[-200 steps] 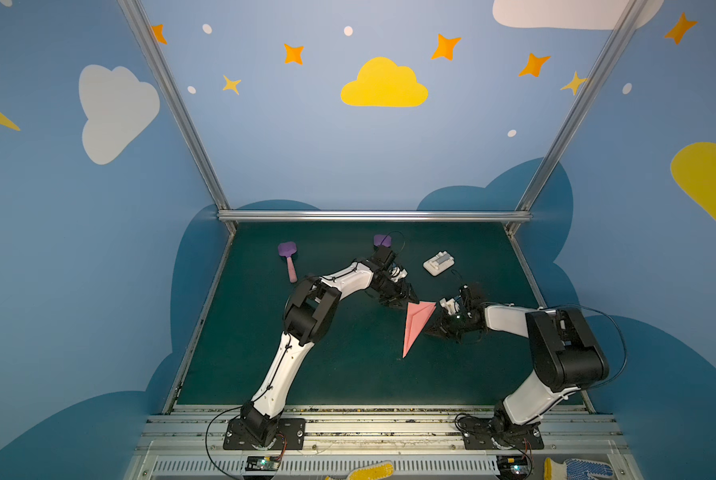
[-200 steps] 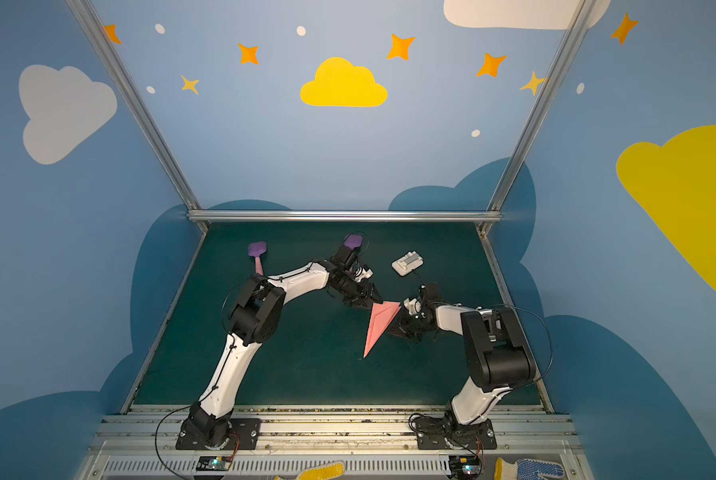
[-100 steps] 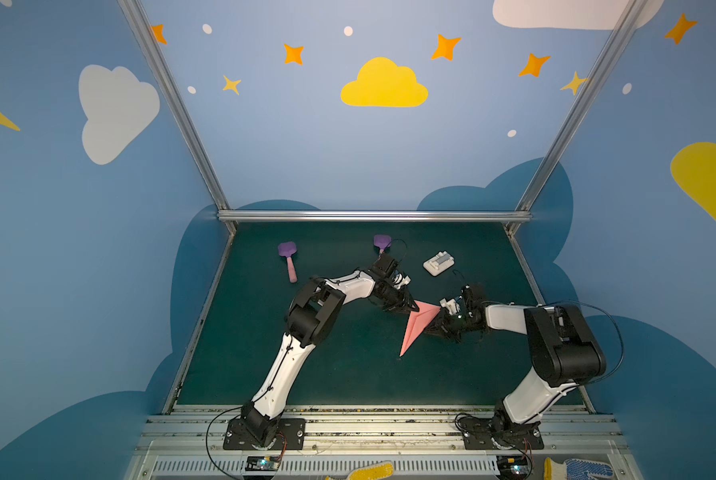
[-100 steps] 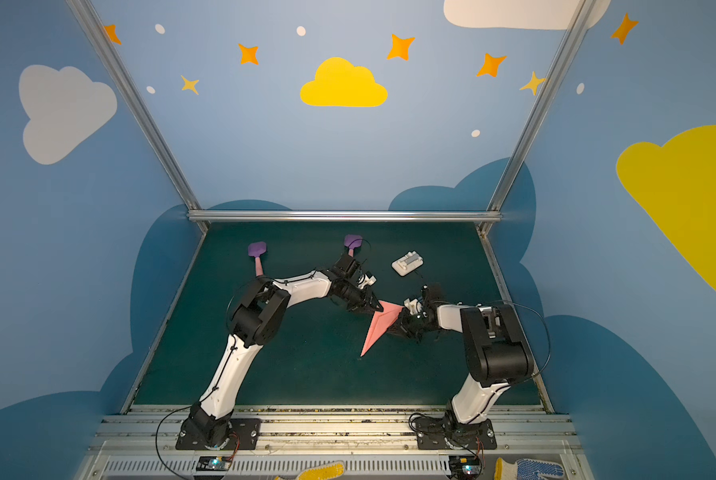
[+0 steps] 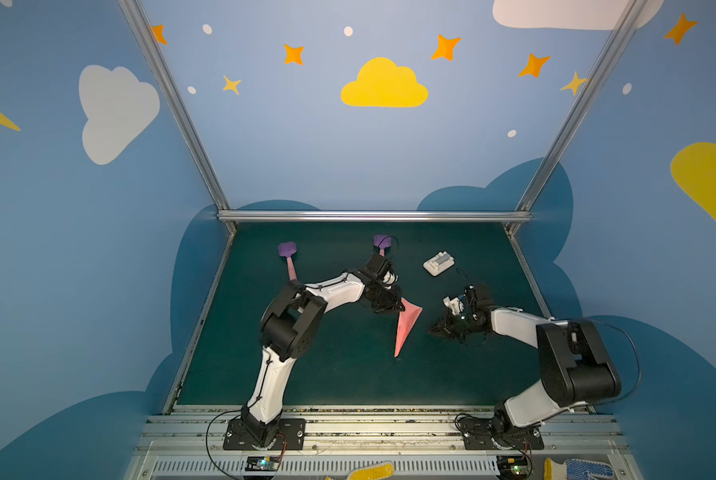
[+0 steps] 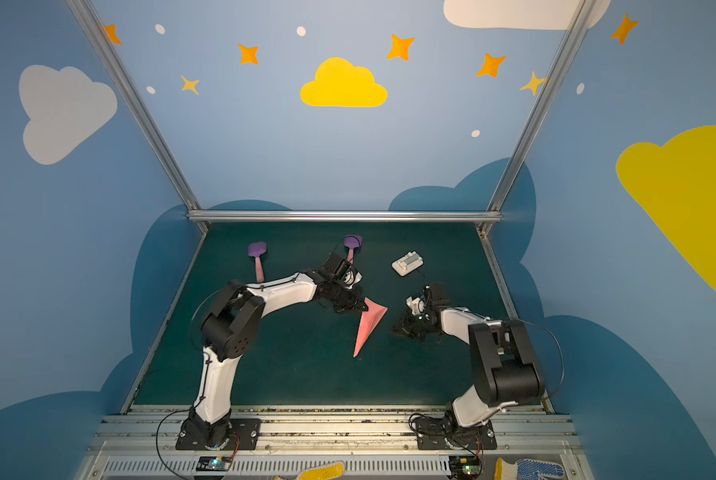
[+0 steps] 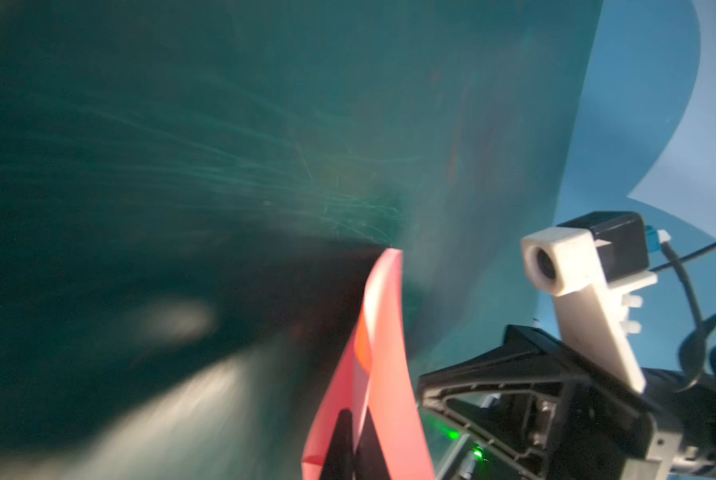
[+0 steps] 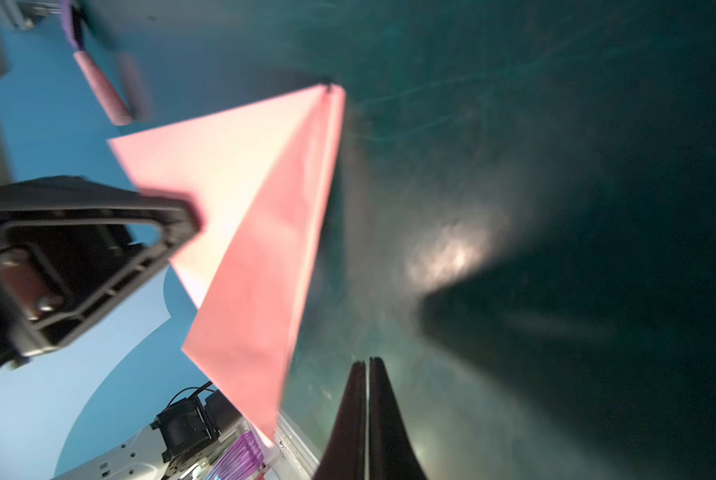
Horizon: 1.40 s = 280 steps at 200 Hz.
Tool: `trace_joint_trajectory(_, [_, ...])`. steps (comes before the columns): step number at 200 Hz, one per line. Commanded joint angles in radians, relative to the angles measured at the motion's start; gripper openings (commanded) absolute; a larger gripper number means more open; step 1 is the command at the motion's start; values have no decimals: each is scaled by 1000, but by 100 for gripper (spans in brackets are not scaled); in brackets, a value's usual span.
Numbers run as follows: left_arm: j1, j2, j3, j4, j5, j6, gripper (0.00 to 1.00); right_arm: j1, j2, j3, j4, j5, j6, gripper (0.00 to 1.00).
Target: Fold a paper plane with a square sheet of paper (fold left side to right side)
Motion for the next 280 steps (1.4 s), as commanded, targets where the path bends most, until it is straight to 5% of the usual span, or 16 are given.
trace_joint_trajectory(1, [-2,-136,-10,-186,-372,134,3,38,-109,-33,-86,30,-10,0])
trace_joint_trajectory(24, [-6,-195,-17,-315,-612,186,4,100,-179,-38,-110,53,15,0])
trace_joint_trajectory(56, [-12,-220,-39,-399,-808,231,4,203,-200,-35,-93,97,66,0])
trace_joint_trajectory(157, [-30,-144,-195,-271,-780,188,4,306,-103,-4,-47,150,99,0])
trace_joint_trajectory(210, [-39,-151,-250,-228,-761,147,59,309,-108,30,-69,163,91,0])
trace_joint_trajectory(280, [-40,-192,-250,-212,-758,159,67,311,-115,42,-89,159,84,0])
